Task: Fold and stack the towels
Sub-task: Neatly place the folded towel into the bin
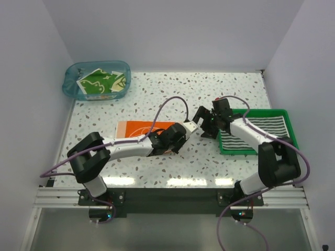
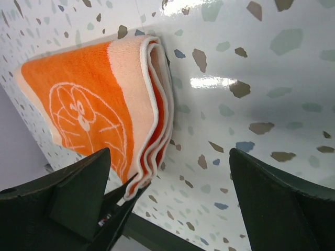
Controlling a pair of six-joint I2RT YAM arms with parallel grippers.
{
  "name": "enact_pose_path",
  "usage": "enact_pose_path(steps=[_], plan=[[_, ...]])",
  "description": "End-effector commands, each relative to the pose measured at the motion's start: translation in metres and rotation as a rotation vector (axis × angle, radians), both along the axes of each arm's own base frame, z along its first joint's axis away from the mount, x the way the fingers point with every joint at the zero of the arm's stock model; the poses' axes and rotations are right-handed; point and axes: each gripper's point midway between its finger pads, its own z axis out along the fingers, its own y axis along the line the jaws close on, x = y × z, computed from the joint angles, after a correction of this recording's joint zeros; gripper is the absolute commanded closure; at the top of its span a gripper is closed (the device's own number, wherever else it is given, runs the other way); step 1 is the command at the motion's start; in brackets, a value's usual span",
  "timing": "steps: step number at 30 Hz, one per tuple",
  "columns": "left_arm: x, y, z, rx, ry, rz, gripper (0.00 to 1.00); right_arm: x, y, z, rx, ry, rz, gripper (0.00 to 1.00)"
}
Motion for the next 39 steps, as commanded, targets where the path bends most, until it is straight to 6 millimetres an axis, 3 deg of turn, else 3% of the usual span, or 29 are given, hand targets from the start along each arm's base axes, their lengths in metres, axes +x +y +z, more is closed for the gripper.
enact_pose_path(steps=[1,7,16,22,23,26,27,28,31,34,35,37,38,39], plan=[[0.008,-0.009,0.032,-0.131,-0.040,0.034,1.00,0.024,0.022,0.003,0.089,-0.032,-0.051,0.01],[0.009,-0.008,0.040,-0.156,-0.045,0.055,1.00,0.023,0.049,-0.029,0.117,0.036,-0.006,0.02],[0.014,-0.014,0.053,-0.212,-0.068,0.074,1.00,0.002,0.082,-0.044,0.178,0.091,0.041,0.02],[0.011,-0.016,0.051,-0.223,-0.050,0.066,1.00,-0.001,0.093,-0.050,0.198,0.096,0.050,0.19],[0.010,-0.017,0.049,-0.221,-0.042,0.065,1.00,0.001,0.093,-0.049,0.198,0.090,0.052,0.28],[0.006,-0.019,0.048,-0.226,-0.024,0.048,1.00,0.008,0.092,-0.041,0.171,0.050,0.068,0.44],[0.006,-0.020,0.050,-0.228,-0.021,0.045,0.95,0.008,0.091,-0.039,0.158,0.045,0.073,0.51],[0.005,-0.021,0.051,-0.227,-0.014,0.040,0.91,0.005,0.088,-0.040,0.136,0.058,0.078,0.71],[-0.001,-0.019,0.058,-0.237,0.004,0.031,0.63,0.006,0.082,-0.034,0.085,0.033,0.109,0.99],[-0.002,-0.017,0.075,-0.264,-0.006,0.033,0.43,0.002,0.075,-0.028,0.034,0.034,0.131,1.00],[-0.002,-0.016,0.087,-0.283,-0.022,0.039,0.27,0.005,0.072,-0.024,0.004,0.013,0.150,1.00],[-0.001,-0.011,0.097,-0.292,-0.035,0.052,0.12,-0.008,0.060,-0.025,-0.057,0.052,0.176,1.00],[0.002,-0.006,0.109,-0.312,-0.046,0.057,0.01,-0.005,0.056,-0.015,-0.091,0.017,0.206,1.00],[0.002,-0.004,0.115,-0.322,-0.043,0.053,0.00,-0.014,0.042,-0.018,-0.159,0.052,0.212,1.00]])
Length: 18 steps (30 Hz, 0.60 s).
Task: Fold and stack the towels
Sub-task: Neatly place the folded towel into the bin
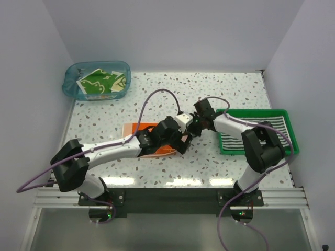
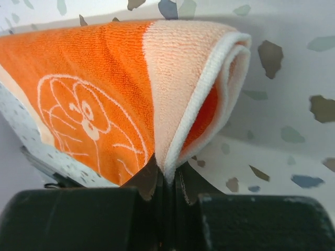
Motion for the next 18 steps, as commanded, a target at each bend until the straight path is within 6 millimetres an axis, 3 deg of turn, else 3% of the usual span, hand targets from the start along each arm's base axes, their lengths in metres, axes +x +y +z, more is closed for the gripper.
enact_pose_path(steps=[1,2,3,5,6,7,8,10,11,14,18], plan=[[0.008,0.005,0.056,-0.103,-0.038,0.010,0.00,-0.011,-0.033,0.027,-0.188,-0.049,0.087,1.00],[0.014,0.013,0.069,-0.124,-0.039,0.021,0.00,-0.006,-0.040,0.040,-0.229,-0.094,0.122,1.00],[0.015,0.022,0.070,-0.113,-0.030,0.028,0.00,-0.018,-0.054,0.041,-0.290,-0.049,0.145,1.00],[0.028,0.047,0.082,-0.122,-0.042,0.082,0.00,-0.010,-0.079,0.059,-0.419,-0.105,0.169,1.00],[0.033,0.057,0.083,-0.114,-0.045,0.107,0.00,-0.019,-0.096,0.068,-0.486,-0.086,0.174,1.00],[0.037,0.071,0.080,-0.090,-0.041,0.139,0.00,-0.014,-0.118,0.076,-0.585,-0.116,0.173,1.00],[0.050,0.098,0.079,-0.071,-0.058,0.217,0.00,-0.008,-0.131,0.089,-0.642,-0.145,0.154,1.00],[0.059,0.125,0.071,-0.043,-0.065,0.283,0.00,-0.009,-0.170,0.106,-0.781,-0.144,0.128,1.00],[0.066,0.151,0.061,-0.028,-0.058,0.348,0.00,-0.006,-0.181,0.114,-0.806,-0.151,0.111,1.00],[0.072,0.186,0.052,-0.024,-0.024,0.418,0.00,-0.003,-0.233,0.134,-0.965,-0.159,0.049,1.00],[0.071,0.201,0.056,-0.014,-0.054,0.482,0.00,0.004,-0.284,0.149,-1.154,-0.175,0.053,1.00]])
